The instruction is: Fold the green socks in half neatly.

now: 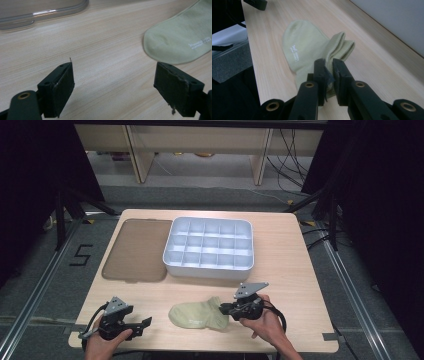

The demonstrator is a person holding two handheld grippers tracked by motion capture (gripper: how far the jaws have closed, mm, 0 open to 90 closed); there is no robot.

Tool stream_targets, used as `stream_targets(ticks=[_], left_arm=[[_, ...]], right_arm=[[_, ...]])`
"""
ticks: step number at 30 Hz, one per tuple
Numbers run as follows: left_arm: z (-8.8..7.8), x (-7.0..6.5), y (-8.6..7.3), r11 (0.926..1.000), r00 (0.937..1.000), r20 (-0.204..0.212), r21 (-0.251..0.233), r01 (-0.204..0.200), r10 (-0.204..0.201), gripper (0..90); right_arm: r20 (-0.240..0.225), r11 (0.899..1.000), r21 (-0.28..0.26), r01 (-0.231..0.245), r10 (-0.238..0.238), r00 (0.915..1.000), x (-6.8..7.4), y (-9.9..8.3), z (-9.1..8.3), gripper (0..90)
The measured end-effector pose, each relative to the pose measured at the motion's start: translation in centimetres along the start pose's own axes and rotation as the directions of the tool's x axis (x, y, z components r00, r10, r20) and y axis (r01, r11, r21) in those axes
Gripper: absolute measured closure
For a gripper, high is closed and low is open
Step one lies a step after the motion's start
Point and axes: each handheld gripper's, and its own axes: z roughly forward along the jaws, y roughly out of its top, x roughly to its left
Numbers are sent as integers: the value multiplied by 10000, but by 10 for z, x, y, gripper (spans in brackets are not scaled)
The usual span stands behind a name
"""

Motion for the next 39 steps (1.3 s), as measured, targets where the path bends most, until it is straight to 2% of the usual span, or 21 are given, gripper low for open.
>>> stream_targets(ticks=[1, 6, 8, 10, 11, 12, 13, 14, 15, 16, 19, 20, 23, 24, 25, 26, 28, 30, 31, 35, 39], left_arm=[[0, 1, -1, 10000, 10000, 59, -2, -54, 54, 158], [0, -1, 0, 9999, 10000, 39, -79, -79, 80, 160], [1, -3, 0, 10000, 9999, 97, -7, -74, 74, 162], [3, -6, 1, 9998, 9997, 219, -196, 105, -101, 162], [2, -7, 1, 9999, 9993, 363, 12, -114, 113, 162], [2, -7, 1, 9999, 9993, 363, 12, -114, 113, 163], [5, -9, 1, 9998, 9986, 527, -178, -55, 65, 163], [7, -12, 1, 9993, 9980, 596, -296, 205, -187, 162], [7, -13, 2, 9999, 9978, 669, -151, -34, 44, 163], [10, -17, 2, 9995, 9973, 720, -290, 135, -113, 163], [14, -22, 5, 9992, 9957, 831, -13, -409, 409, 163], [14, -22, 5, 9992, 9957, 831, -13, -409, 409, 163], [23, -35, 13, 9992, 9921, 1189, 19, -394, 389, 162], [23, -35, 13, 9992, 9921, 1189, 19, -394, 389, 163], [28, -43, 18, 9974, 9876, 1401, 67, -720, 703, 168], [28, -43, 18, 9974, 9876, 1401, 67, -720, 703, 175], [39, -58, 28, 9949, 9815, 1637, 2, -1008, 994, 178], [42, -61, 31, 9948, 9791, 1774, 56, -1016, 990, 189], [51, -69, 37, 9930, 9741, 1950, 61, -1182, 1147, 199], [64, -80, 46, 9890, 9674, 2116, 204, -1467, 1392, 206], [73, -88, 52, 9877, 9655, 2154, 219, -1549, 1466, 234]], right_arm=[[-21, 9999, 100, 25, -25, 10000, -5, -5, -8, 819], [-39, 9996, 263, -116, 117, 9999, -12, -15, -19, 819], [-15, 9988, 365, -333, 334, 9994, -14, -21, -25, 819], [-20, 9990, 439, -123, 124, 9999, -21, -27, -32, 819], [23, 9987, 504, -4, 3, 10000, -24, -30, -34, 818], [23, 9987, 504, -4, 3, 10000, -24, -30, -34, 818], [73, 9985, 554, 50, -54, 10000, -27, -31, -36, 819], [-12, 9981, 616, 85, -85, 10000, -31, -34, -38, 819], [-36, 9979, 643, 62, -60, 10000, -33, -36, -39, 818], [19, 9979, 645, 60, -61, 10000, -36, -39, -41, 819], [34, 9979, 641, -66, 64, 10000, -43, -44, -44, 818], [54, 9977, 659, -174, 171, 9998, -43, -45, -44, 818], [125, 9976, 689, -62, 53, 9999, -49, -49, -43, 817], [102, 9977, 678, -91, 84, 9999, -50, -49, -43, 817], [178, 9974, 704, -133, 120, 9998, -50, -50, -44, 817], [178, 9974, 704, -133, 120, 9998, -50, -50, -44, 817], [241, 9961, 866, -167, 146, 9996, -51, -51, -42, 816], [269, 9960, 884, -152, 129, 9996, -52, -52, -41, 816], [320, 9959, 893, -174, 146, 9994, -53, -52, -40, 815], [278, 9950, 992, -139, 112, 9996, -53, -53, -39, 815], [297, 9946, 1024, -155, 125, 9995, -54, -53, -39, 813]])
